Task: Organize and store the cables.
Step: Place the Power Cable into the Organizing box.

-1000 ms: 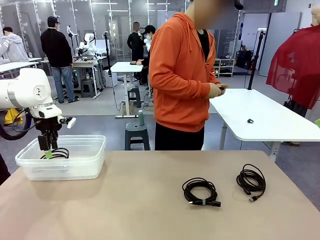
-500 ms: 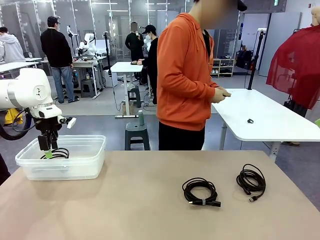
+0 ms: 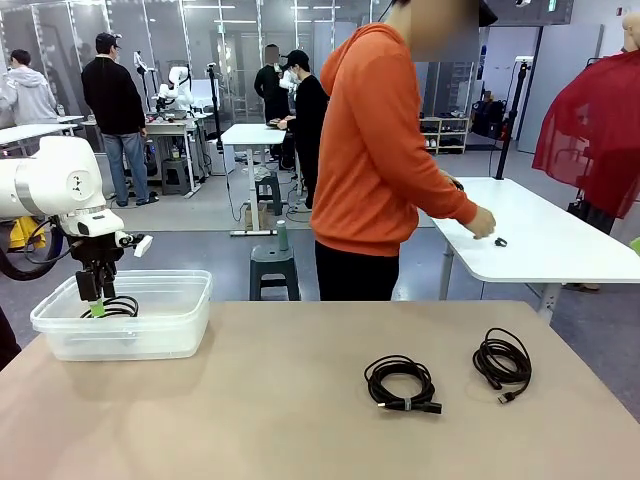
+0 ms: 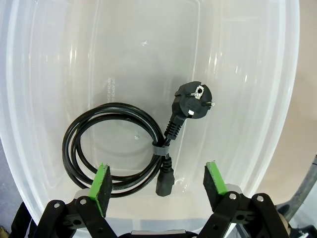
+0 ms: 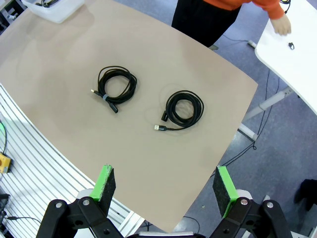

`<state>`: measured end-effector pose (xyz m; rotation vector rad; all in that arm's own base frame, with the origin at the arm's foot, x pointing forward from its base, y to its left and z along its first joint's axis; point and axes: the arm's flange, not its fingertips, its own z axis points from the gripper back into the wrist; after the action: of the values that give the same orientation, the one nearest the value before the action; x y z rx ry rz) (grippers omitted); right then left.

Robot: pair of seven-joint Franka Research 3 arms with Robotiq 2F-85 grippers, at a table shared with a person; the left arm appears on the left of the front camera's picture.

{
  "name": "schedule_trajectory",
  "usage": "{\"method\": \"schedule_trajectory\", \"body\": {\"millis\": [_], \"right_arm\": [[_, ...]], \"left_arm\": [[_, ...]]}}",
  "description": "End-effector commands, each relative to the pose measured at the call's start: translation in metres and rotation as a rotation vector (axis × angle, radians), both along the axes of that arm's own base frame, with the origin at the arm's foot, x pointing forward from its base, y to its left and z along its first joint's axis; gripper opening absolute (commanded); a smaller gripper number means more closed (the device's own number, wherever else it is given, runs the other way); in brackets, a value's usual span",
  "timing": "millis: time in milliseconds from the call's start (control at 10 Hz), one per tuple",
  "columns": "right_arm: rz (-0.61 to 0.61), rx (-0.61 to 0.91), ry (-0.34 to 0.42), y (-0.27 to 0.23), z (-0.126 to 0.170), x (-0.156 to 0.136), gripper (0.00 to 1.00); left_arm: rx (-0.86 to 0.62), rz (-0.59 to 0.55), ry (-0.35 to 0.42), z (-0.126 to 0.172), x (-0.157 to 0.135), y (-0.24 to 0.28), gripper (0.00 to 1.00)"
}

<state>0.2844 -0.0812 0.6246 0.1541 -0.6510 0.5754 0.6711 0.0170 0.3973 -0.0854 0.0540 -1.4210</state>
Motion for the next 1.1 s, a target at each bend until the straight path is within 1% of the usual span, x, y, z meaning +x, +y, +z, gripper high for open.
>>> {"method": "schedule_trajectory", "body": {"millis": [0, 300, 400, 500, 600, 700, 800, 900, 1000], "right_arm": [[0.002, -0.002, -0.001, -0.001, 0.000, -0.001, 1.00], [0.002, -0.002, -0.001, -0.001, 0.000, -0.001, 1.00], [0.002, -0.002, -0.001, -0.001, 0.000, -0.001, 1.00], [0.002, -0.002, -0.001, -0.001, 0.000, -0.001, 1.00], [0.002, -0.002, -0.001, -0.001, 0.000, -0.001, 1.00], [0.002, -0.002, -0.001, -0.001, 0.000, -0.001, 1.00], [0.002, -0.002, -0.001, -0.001, 0.000, -0.001, 1.00], [0.002, -0.002, -0.001, -0.001, 0.000, -0.001, 1.00], [0.002, -0.002, -0.001, -0.001, 0.000, -0.001, 1.00]], "left_arm": [[0.001, 0.001, 0.001, -0.001, 0.000, 0.001, 0.93], [0.000, 0.000, 0.000, 0.000, 0.000, 0.000, 0.93], [0.011, 0.007, -0.028, 0.029, -0.006, -0.010, 0.93], [-0.007, 0.072, -0.018, 0.056, -0.020, -0.017, 0.93], [-0.024, 0.119, -0.010, 0.091, -0.043, -0.027, 0.93], [-0.059, 0.117, -0.062, 0.126, -0.065, -0.036, 0.93], [-0.074, 0.179, -0.088, 0.158, -0.088, -0.047, 0.93], [-0.151, 0.231, -0.110, 0.184, -0.113, -0.061, 0.93], [-0.169, 0.295, -0.128, 0.207, -0.146, -0.078, 0.93]]}}
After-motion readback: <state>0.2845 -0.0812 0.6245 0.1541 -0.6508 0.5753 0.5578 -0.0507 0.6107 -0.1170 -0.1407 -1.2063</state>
